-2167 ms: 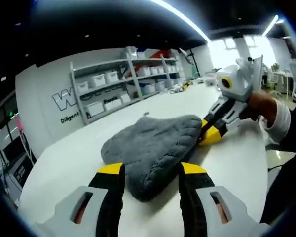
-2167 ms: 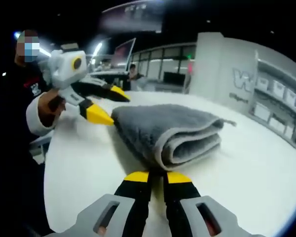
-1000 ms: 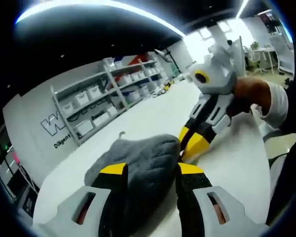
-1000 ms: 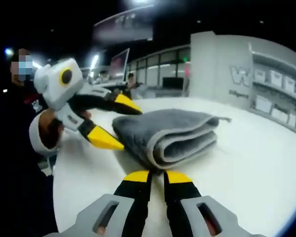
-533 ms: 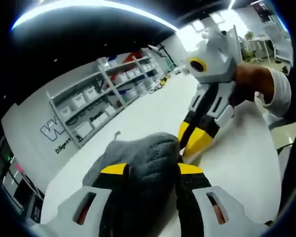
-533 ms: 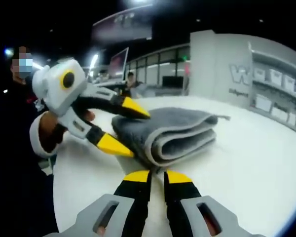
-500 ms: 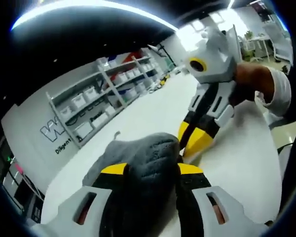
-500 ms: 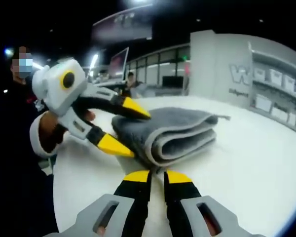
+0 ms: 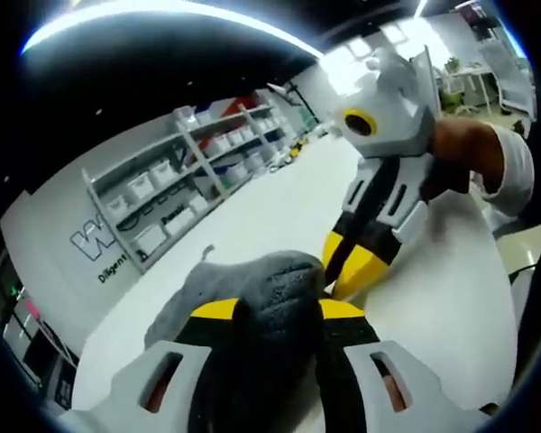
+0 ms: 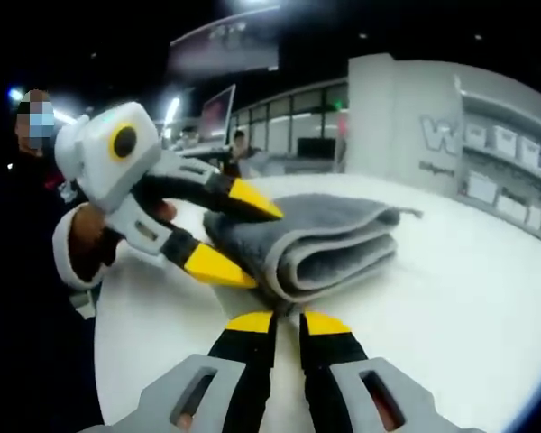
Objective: Open the folded towel by lifting each exposed corner and separating the folded layers until the towel lies flat within the target outline without major curled edges
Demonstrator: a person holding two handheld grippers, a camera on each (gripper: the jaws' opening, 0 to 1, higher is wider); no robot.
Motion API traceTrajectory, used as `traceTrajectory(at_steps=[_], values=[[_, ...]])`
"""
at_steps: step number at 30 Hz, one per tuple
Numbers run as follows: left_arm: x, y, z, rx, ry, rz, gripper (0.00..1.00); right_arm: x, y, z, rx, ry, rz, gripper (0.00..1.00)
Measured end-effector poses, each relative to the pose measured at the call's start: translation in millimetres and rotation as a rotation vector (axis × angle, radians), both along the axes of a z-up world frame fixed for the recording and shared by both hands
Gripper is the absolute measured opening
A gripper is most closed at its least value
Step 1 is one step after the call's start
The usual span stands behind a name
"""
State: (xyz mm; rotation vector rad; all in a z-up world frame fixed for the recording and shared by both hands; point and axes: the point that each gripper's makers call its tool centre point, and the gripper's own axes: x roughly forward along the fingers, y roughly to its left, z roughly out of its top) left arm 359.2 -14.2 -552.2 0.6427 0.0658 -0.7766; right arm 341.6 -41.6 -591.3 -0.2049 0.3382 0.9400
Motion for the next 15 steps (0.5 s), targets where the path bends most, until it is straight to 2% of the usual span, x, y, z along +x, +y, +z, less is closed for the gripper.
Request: traceTrajectory(at_steps=[3,8,9,15], values=[[0.1,-1.9,-0.6,-0.004,0.005,-0.005,0.27,-0.2,1.1,-0.3,0.000,-0.002,0.002,0.07],[0.8,-4.3,1.3,-0.062,0.043,-0.007,0.17,1.3,3.5,-2.0,0.002,-0.002,0.001,0.07],[2.2,-2.8,2.8,-0.092,0.055,0.013,0.15,1.5,3.8,-2.0,0.003,-0.003,0.001,0.07],[3.4,-1.2,5.4,-0.140,0.077,0.016,0.11,3.3,3.0,-1.3,0.002,-0.008,-0.007,0.09]])
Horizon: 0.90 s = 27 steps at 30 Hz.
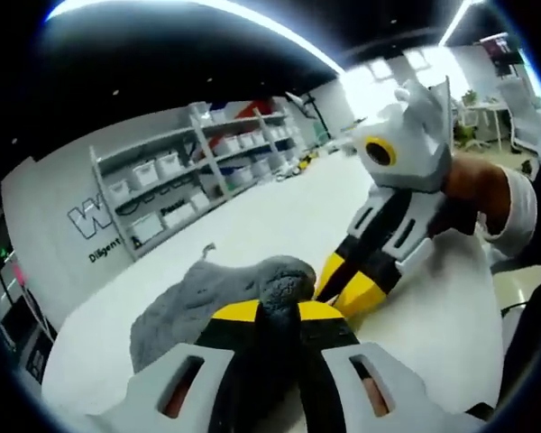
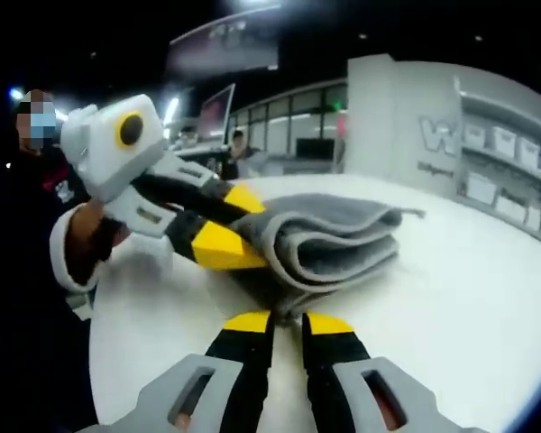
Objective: Open the folded towel by lifting each exposed corner and separating the folded layers until the towel lies flat within the target outline without major curled edges
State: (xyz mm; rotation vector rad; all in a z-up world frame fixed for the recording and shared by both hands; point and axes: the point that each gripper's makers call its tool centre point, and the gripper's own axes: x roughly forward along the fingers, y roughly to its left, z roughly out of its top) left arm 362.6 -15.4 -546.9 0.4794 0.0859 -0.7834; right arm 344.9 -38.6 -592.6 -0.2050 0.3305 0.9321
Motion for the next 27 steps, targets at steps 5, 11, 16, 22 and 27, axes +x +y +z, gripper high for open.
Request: traceTrajectory(at_steps=[5,11,16,22,27], values=[[0.1,1,3.5,-0.031,0.002,0.009,0.10,0,2,1.1,0.002,-0.006,0.002,0.09],[2.3,5,13.2,-0.085,0.000,0.018,0.09,-4,8,5.8,0.043,0.003,0.021,0.13],[2.5,13,23.0,-0.122,-0.018,0.033,0.09,3,10,0.2,0.059,0.027,0.000,0.09],[1.6,29,39.9,-0.172,-0.044,0.046,0.08,3,11,-0.4,0.077,0.056,-0.007,0.07],[0.7,51,48.0,-0.210,-0.053,0.064,0.08,1,12,-1.0,0.057,0.050,-0.018,0.06]])
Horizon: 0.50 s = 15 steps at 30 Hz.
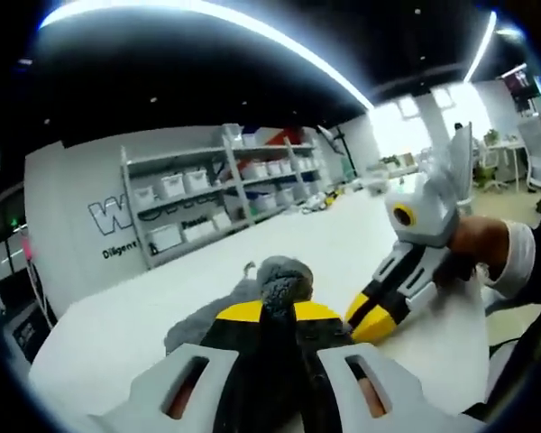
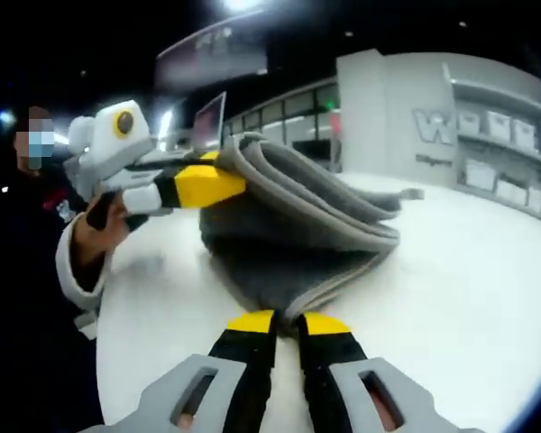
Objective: Open the folded towel by lifting each exposed corner and separating the folded layers until the towel lies flat within the target outline without major curled edges
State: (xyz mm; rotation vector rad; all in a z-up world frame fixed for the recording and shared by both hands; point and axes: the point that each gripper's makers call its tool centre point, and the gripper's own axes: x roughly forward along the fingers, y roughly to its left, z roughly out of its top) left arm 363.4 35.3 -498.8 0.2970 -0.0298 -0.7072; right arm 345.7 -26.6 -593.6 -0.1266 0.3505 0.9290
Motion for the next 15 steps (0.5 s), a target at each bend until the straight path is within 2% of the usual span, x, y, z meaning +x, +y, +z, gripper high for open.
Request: traceTrajectory(at_steps=[4,6,15], values=[[2.0,20,2.1,-0.010,0.008,0.024,0.08,1,3,-0.2,-0.015,-0.003,-0.009,0.06],[1.2,28,4.9,-0.047,0.009,0.036,0.08,1,3,-0.1,-0.019,0.007,-0.014,0.06],[4.3,69,3.4,-0.093,0.022,0.076,0.08,0,4,-0.6,-0.027,0.032,-0.059,0.06]])
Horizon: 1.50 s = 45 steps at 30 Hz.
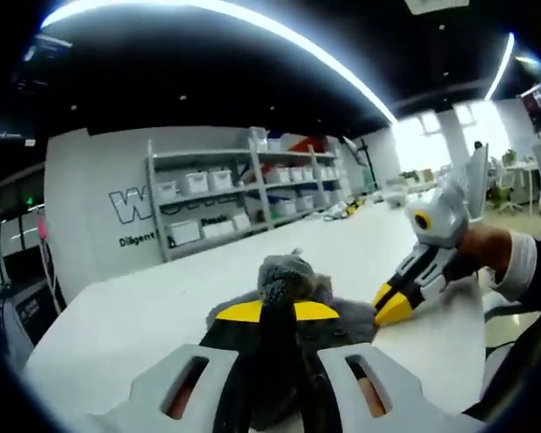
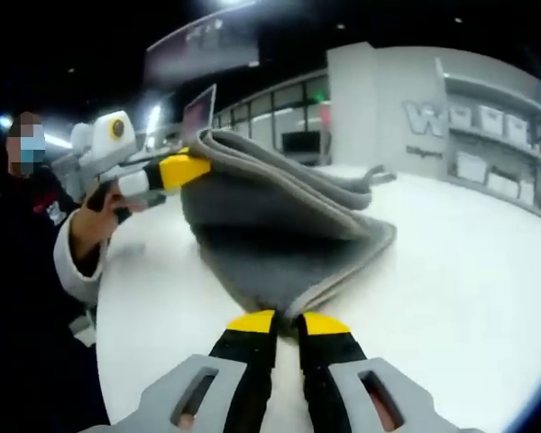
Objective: Open the folded towel by lifting each exposed corner and separating the folded layers until the towel lies flat within the target outline without major curled edges
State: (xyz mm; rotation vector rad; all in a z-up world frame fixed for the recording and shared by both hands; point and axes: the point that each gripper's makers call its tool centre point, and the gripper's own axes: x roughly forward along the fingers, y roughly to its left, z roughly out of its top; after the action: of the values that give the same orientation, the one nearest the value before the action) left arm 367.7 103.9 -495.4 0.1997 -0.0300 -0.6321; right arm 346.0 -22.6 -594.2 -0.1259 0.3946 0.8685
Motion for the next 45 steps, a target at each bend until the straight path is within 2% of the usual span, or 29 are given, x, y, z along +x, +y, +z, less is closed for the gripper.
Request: traceTrajectory(at_steps=[16,20,36,42,45], values=[[0.6,35,-2.8,-0.004,0.013,0.044,0.08,-2,1,0.0,-0.041,0.011,-0.031,0.06],[-0.8,43,-3.3,-0.045,0.032,0.033,0.08,-4,1,0.2,-0.052,0.010,-0.032,0.06],[-1.6,77,-17.9,-0.027,0.050,0.087,0.09,-5,2,-0.5,-0.048,0.021,-0.054,0.06],[-5.0,93,-23.7,-0.060,0.068,0.099,0.09,-7,2,-0.2,-0.062,0.022,-0.054,0.06],[-6.0,100,-24.7,-0.053,0.071,0.111,0.09,-8,3,-0.3,-0.072,0.023,-0.056,0.06]])
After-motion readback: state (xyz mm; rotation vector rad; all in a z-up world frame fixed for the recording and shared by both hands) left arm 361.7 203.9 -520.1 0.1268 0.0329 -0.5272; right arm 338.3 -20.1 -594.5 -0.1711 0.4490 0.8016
